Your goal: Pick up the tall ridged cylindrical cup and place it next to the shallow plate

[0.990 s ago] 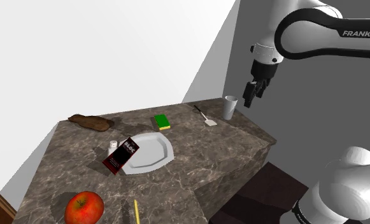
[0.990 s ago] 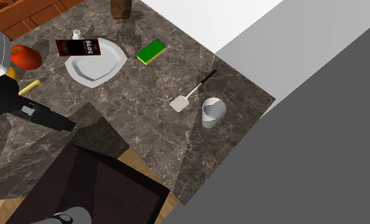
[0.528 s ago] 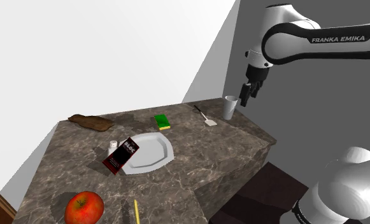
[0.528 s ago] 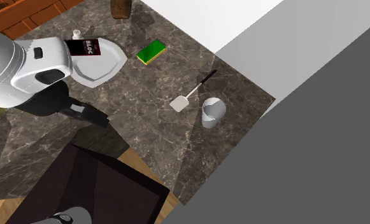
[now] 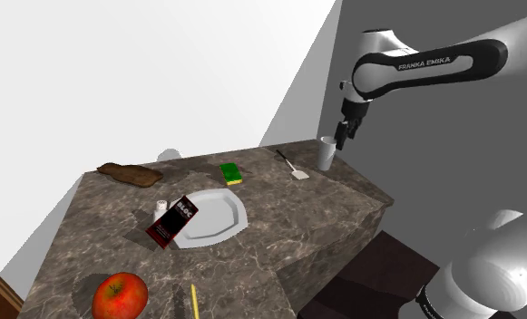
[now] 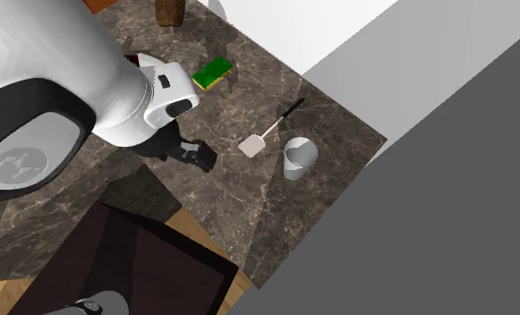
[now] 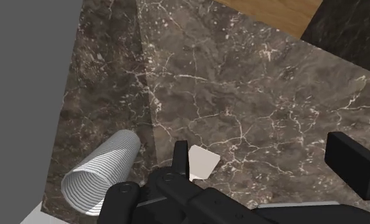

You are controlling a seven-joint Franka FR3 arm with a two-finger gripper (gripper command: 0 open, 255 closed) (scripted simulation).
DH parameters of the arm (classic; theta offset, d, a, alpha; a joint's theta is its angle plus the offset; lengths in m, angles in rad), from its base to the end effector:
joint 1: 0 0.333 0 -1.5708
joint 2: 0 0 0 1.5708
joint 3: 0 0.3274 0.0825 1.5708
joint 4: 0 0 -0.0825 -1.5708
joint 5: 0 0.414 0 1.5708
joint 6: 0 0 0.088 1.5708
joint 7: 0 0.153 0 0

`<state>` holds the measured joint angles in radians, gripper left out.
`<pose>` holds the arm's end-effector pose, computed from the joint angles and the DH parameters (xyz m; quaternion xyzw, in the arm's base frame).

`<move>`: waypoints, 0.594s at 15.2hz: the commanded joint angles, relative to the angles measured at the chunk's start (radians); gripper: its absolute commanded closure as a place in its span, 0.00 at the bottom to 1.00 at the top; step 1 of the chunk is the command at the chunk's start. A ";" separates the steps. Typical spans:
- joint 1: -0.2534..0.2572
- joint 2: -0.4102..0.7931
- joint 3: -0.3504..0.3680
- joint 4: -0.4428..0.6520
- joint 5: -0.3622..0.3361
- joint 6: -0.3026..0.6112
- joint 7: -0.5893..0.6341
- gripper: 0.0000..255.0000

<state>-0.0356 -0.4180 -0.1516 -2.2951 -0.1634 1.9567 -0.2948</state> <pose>0.4515 -0.1062 0.4721 0.9944 0.0867 0.0266 0.0538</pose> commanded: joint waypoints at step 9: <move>-0.025 0.375 -0.122 0.234 0.070 0.145 -0.238 0.00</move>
<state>-0.0566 -0.0863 -0.2638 -2.0890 -0.1063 2.0874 -0.5053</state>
